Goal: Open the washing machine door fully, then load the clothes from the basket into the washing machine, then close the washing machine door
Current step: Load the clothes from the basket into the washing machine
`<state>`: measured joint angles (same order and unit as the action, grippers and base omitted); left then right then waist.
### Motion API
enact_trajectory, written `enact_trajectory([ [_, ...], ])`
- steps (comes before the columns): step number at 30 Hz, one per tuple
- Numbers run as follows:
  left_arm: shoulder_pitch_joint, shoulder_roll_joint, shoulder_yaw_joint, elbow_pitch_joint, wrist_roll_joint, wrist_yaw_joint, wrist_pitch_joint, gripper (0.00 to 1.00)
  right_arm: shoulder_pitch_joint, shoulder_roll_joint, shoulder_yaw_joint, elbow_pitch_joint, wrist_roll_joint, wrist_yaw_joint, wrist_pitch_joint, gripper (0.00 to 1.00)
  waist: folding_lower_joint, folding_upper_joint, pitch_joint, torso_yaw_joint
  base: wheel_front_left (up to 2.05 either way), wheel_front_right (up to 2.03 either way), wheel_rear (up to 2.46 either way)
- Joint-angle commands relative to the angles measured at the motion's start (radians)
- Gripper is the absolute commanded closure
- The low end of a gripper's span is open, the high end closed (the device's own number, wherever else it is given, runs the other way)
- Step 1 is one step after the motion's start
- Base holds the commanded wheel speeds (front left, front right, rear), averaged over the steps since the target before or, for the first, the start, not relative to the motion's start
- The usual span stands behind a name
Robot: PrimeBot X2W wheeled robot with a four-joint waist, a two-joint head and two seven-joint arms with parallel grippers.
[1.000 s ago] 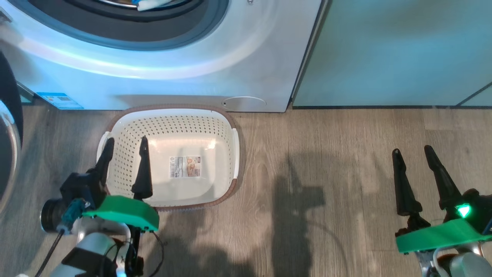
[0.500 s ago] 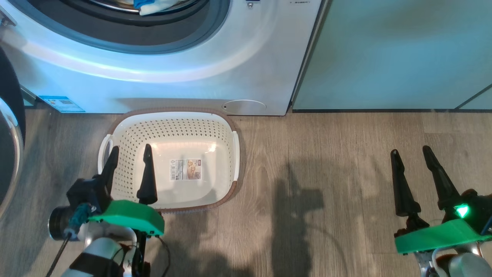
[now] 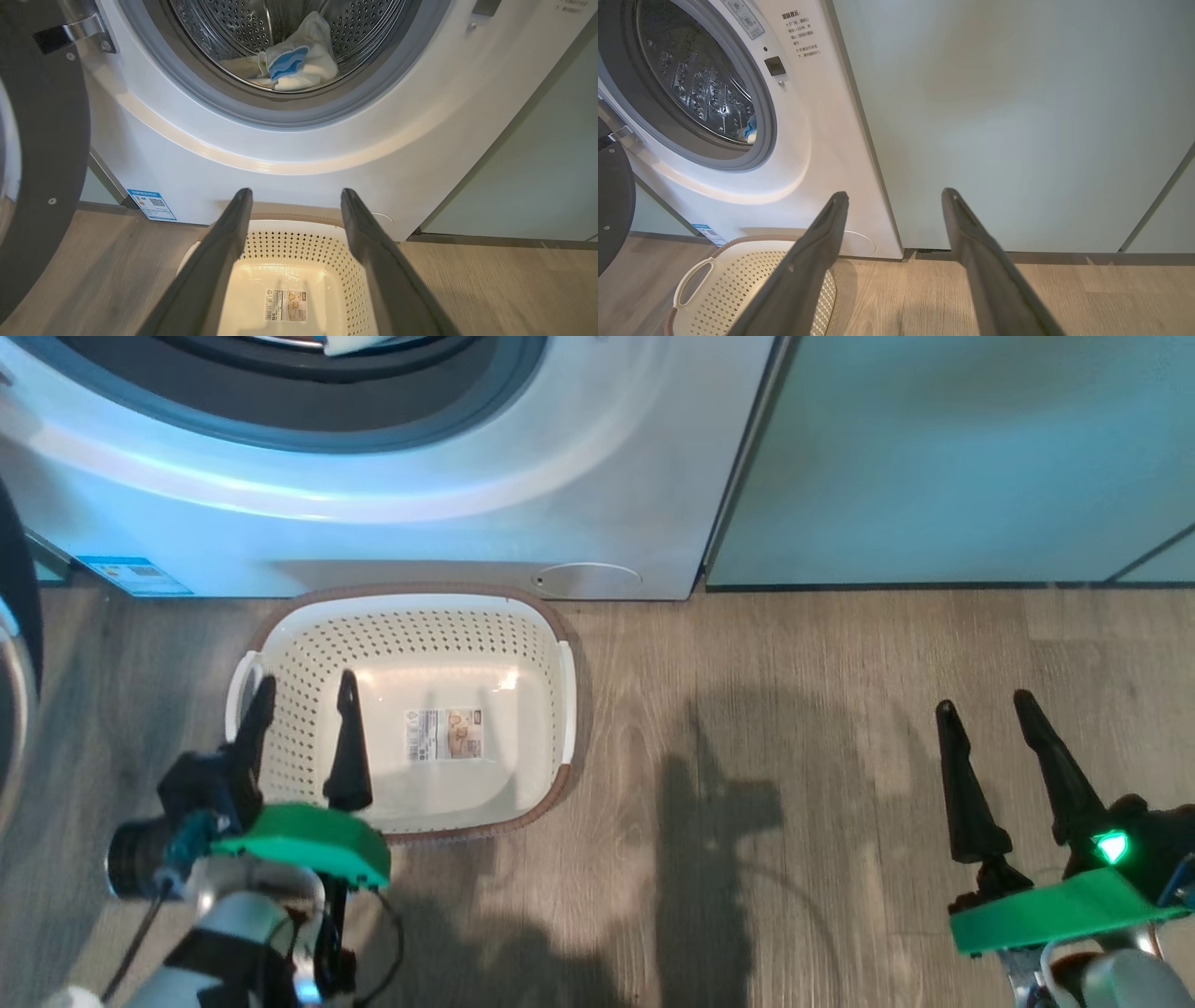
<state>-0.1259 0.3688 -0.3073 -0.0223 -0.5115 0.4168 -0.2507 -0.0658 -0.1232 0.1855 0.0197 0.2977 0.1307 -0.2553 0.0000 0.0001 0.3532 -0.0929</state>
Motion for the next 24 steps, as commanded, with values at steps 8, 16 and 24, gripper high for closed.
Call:
enact_trajectory([
  [8,-0.201,0.083,0.067,0.040,-0.037,-0.065,0.050,0.00,-0.035,-0.004,0.031,-0.042,0.011,0.000,-0.006,0.00,0.0000,-0.0001,0.079,-0.049,0.00,0.00,0.00],
  [16,-0.396,0.151,0.086,0.145,-0.055,-0.129,0.124,0.00,-0.075,0.024,0.046,-0.042,0.028,0.000,-0.006,0.00,0.0000,-0.0001,0.160,-0.119,0.00,0.00,0.00],
  [24,-0.618,0.260,0.097,0.277,-0.068,-0.207,0.257,0.00,-0.112,0.053,0.063,-0.039,0.050,0.000,-0.006,0.00,0.0000,-0.0001,0.237,-0.192,0.00,0.00,0.00],
])
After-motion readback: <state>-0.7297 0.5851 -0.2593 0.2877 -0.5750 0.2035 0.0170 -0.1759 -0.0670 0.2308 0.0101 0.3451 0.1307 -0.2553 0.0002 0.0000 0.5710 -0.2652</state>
